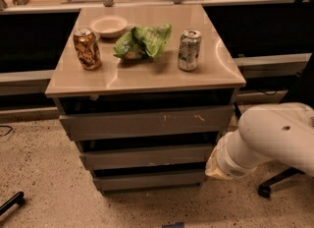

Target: Open bottom drawer

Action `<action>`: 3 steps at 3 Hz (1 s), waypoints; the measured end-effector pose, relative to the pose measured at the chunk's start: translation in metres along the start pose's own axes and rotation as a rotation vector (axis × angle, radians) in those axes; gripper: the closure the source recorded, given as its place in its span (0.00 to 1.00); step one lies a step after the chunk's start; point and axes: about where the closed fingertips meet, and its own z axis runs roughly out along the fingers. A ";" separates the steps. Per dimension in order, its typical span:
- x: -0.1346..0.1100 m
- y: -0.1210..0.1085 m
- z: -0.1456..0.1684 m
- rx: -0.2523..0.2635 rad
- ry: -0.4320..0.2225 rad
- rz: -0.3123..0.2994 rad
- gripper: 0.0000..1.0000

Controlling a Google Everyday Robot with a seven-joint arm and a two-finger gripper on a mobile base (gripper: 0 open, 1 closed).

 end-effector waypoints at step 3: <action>0.077 0.028 0.220 -0.051 -0.045 0.187 1.00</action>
Offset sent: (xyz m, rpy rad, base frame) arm 0.0001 -0.0145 -0.2788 0.0592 0.0766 -0.1327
